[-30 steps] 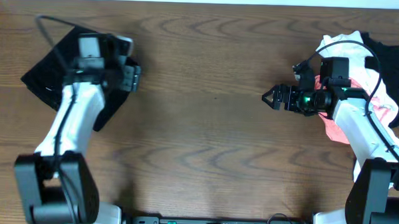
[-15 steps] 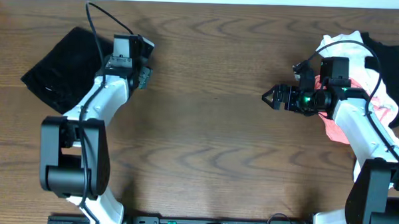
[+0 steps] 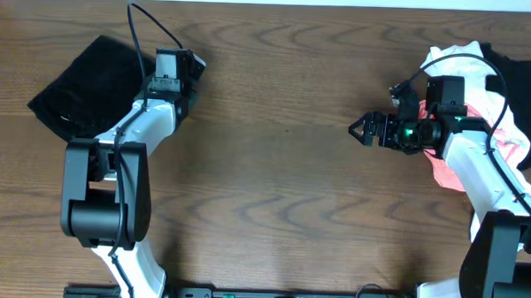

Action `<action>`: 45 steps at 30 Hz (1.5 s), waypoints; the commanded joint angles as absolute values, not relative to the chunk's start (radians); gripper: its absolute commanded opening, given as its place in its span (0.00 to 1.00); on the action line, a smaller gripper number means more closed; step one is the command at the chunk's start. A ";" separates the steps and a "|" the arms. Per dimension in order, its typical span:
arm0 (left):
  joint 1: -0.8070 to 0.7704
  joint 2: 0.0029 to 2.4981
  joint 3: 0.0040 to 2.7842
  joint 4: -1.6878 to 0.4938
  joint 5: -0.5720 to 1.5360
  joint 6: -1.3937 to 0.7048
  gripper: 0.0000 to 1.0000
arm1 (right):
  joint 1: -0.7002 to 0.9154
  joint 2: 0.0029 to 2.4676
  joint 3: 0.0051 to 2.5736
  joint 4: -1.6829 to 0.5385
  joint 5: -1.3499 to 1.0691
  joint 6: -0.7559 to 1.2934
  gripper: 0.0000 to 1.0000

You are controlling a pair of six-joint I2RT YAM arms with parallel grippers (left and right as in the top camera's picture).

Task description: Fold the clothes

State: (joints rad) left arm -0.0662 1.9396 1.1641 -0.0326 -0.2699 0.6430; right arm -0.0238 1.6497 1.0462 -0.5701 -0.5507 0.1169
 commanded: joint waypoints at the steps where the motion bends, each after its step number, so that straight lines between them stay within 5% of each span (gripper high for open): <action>1: -0.060 1.957 1.182 0.006 -0.302 0.658 0.29 | -0.019 1.642 1.046 -0.568 -0.566 0.100 0.99; 5: -0.059 1.957 1.182 0.105 -0.343 0.657 0.14 | -0.019 1.642 1.046 -0.572 -0.566 0.100 0.99; 20: 0.017 2.058 1.183 0.373 -0.346 0.637 0.13 | -0.019 1.642 1.046 -0.572 -0.567 0.146 0.99; 26: 0.065 2.067 1.213 0.377 -0.420 0.477 0.12 | -0.019 1.642 1.046 -0.562 -0.566 0.168 0.99; 34: 0.094 1.991 1.273 0.263 -0.556 0.268 0.12 | -0.019 1.642 1.046 -0.553 -0.566 0.169 0.99; 45: 0.223 1.944 1.272 -0.165 -0.553 -0.230 0.12 | -0.019 1.642 1.046 -0.545 -0.566 0.168 0.99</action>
State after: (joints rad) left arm 0.1711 1.9503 1.2636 -0.1223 -0.5369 -0.0082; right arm -0.0238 1.6497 1.0462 -0.5488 -0.5510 0.1566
